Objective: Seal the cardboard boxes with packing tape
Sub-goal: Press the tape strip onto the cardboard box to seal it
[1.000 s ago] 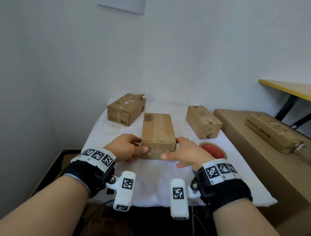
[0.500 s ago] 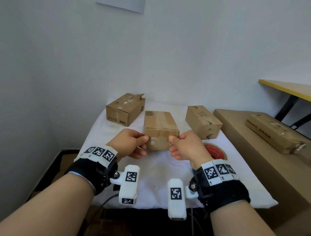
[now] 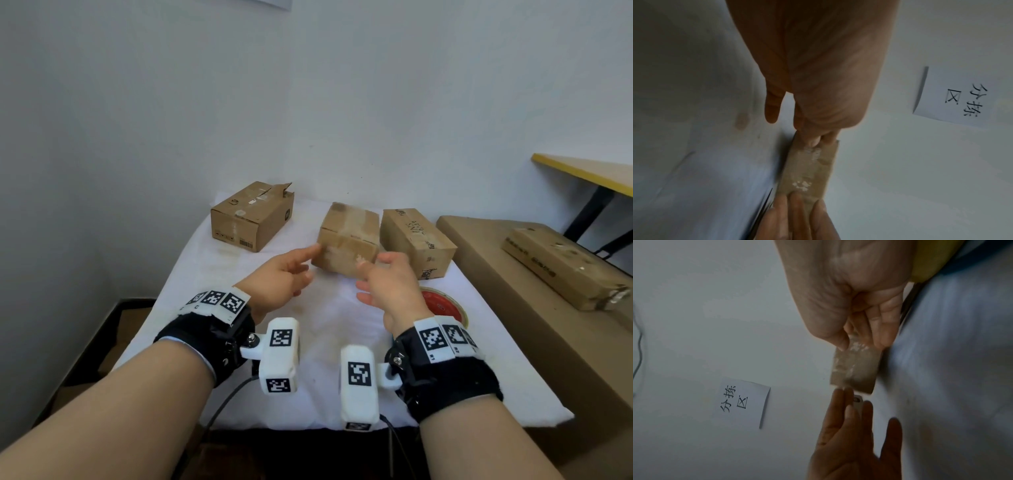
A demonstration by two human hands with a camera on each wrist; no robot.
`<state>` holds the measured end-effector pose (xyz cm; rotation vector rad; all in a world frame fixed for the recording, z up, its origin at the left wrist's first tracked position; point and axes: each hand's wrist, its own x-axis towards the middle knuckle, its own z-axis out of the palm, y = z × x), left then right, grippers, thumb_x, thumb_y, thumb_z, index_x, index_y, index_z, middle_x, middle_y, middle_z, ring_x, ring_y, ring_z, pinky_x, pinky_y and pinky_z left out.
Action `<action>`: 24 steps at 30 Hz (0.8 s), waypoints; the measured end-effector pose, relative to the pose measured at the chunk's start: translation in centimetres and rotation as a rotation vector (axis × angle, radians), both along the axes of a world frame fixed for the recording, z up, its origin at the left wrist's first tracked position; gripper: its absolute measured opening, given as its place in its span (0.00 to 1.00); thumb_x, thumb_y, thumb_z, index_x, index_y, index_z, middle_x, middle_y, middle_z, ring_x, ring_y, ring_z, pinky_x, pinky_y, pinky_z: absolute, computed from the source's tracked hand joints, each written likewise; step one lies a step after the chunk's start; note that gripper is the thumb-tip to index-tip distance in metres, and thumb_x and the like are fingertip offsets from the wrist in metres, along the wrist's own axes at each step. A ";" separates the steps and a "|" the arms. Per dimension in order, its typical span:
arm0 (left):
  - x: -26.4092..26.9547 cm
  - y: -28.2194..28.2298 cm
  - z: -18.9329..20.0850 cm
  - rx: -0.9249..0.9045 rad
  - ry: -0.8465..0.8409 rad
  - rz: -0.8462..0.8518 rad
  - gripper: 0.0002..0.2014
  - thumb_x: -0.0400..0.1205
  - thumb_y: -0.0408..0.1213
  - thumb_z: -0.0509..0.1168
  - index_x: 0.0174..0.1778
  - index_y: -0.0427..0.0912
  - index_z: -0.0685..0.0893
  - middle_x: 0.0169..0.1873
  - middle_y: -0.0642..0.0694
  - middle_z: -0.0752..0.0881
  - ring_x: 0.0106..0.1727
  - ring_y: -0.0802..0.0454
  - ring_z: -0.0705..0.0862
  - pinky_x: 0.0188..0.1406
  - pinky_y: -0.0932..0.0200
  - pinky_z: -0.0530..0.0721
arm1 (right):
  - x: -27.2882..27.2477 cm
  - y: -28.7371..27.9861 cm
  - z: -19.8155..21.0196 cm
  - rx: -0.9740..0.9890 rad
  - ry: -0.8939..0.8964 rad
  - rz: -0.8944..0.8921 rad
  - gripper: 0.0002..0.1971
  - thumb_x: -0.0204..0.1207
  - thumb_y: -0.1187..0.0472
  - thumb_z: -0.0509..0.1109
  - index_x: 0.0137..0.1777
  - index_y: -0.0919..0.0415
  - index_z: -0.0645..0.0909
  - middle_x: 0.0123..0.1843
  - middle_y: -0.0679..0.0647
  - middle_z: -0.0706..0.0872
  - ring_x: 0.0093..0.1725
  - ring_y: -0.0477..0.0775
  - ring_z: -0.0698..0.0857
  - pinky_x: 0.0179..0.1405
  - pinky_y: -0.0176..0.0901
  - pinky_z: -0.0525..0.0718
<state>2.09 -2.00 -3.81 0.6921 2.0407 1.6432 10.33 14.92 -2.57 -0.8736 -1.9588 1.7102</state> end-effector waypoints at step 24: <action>-11.7 -1.7 0.8 -0.379 0.201 0.690 0.60 0.64 0.54 0.83 0.86 0.49 0.53 0.81 0.38 0.61 0.81 0.36 0.63 0.80 0.36 0.66 | -3.0 1.3 -0.3 -0.019 0.026 0.160 0.17 0.87 0.65 0.66 0.75 0.56 0.79 0.72 0.53 0.81 0.67 0.53 0.82 0.63 0.49 0.87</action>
